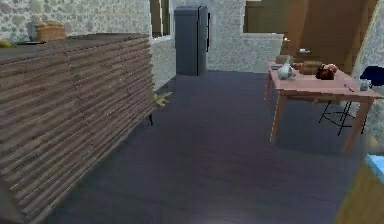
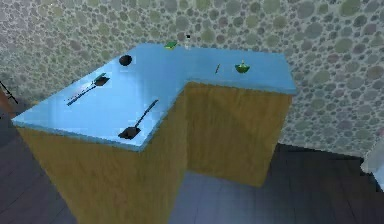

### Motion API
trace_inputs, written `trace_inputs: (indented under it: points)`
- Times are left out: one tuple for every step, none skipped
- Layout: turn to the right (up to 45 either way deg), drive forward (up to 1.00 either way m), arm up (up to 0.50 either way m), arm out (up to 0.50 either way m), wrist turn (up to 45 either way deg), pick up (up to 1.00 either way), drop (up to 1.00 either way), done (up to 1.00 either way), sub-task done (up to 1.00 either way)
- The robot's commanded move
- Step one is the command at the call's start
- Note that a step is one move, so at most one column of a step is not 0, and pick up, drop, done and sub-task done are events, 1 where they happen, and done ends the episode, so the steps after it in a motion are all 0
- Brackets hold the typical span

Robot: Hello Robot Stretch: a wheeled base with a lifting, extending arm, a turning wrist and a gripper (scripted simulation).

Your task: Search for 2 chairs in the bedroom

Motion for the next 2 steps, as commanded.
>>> trace_inputs:
  points:
    - [0.0,1.00,0.00,0.00,0.0,0.00,0.00,0.00,0.00]
    - [0.0,1.00,0.00,0.00,0.0,0.00,0.00,0.00,0.00]
